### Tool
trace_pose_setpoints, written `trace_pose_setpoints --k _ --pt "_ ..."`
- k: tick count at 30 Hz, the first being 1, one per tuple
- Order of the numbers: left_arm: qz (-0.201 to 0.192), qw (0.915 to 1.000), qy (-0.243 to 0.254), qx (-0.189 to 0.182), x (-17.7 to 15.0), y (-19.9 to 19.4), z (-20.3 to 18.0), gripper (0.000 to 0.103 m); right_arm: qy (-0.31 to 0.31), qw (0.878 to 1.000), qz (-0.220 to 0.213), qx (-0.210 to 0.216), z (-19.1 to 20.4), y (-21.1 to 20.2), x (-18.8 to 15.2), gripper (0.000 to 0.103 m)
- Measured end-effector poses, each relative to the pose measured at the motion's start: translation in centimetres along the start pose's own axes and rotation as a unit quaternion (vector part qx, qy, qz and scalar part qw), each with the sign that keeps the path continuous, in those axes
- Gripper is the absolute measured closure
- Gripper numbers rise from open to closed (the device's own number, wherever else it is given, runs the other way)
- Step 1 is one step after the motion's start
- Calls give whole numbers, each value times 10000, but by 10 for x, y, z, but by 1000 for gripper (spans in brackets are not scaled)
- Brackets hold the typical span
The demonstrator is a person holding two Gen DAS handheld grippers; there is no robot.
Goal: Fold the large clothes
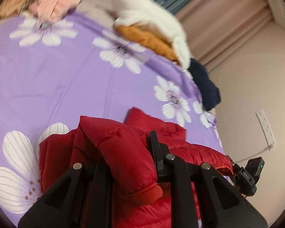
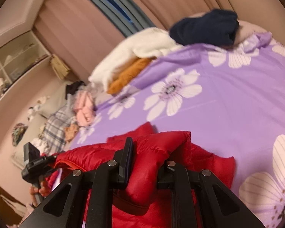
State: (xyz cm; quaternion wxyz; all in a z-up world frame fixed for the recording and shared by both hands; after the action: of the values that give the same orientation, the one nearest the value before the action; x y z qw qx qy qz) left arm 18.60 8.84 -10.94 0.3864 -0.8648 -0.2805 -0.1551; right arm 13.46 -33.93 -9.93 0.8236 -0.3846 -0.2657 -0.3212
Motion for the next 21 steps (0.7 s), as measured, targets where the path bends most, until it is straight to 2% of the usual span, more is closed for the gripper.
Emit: trace_pose_setpoints --k 5,11,14,17,19,20,21 --pt "242 9986 -353 304 -2 30 20 83 185 9986 332 -374 -19 29 -4 86" --pt "402 9970 -204 633 -6 47 25 82 534 9958 555 -498 -36 45 -10 86" --pt "470 9964 -468 531 -4 50 32 81 716 9942 635 -491 -42 48 -13 84" --pt "443 9962 -674 340 2 42 31 79 976 9928 620 -323 -43 43 -10 78" --pt "339 9970 -653 234 6 32 25 67 1069 9928 521 -141 -41 36 -5 68" --pt "246 9976 -614 222 8 25 21 60 1084 9930 463 -59 -38 34 -3 58" --pt "140 9978 -584 274 11 19 19 42 1099 9931 405 -1 -35 31 0 46"
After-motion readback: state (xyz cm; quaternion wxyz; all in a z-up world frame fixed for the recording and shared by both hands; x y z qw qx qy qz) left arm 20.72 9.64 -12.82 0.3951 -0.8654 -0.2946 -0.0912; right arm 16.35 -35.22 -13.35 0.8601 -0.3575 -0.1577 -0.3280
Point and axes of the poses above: each gripper's, at about its wrist camera, not at the fingertips, and y roughly the way its jaws point, z to its left, x to its top, the point moved 4 cm from there along y, roughly the way its jaws point
